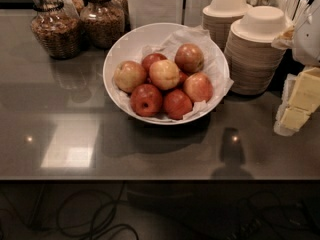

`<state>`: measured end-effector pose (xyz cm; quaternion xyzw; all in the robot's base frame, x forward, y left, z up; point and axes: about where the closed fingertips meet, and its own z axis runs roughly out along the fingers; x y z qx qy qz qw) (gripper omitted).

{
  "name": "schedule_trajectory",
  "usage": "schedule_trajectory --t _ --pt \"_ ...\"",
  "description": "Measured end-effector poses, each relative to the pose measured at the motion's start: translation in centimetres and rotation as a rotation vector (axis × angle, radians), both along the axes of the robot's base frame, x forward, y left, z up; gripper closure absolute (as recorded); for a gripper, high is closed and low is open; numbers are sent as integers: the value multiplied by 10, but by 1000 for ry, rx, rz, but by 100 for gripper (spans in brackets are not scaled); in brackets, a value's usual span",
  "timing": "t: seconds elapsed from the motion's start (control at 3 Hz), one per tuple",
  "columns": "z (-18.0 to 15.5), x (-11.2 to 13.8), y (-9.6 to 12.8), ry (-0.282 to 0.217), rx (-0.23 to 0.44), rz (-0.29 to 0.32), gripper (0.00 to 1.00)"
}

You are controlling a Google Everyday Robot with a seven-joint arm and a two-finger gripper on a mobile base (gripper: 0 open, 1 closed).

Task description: Pick apple from white bowl

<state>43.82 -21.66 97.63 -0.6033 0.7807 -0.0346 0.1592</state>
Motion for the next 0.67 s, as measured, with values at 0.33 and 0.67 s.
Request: schedule_trajectory --t 0.33,0.67 --pt "1 1 1 -7 3 2 0" --pt "-1 15 16 -52 36 64 0"
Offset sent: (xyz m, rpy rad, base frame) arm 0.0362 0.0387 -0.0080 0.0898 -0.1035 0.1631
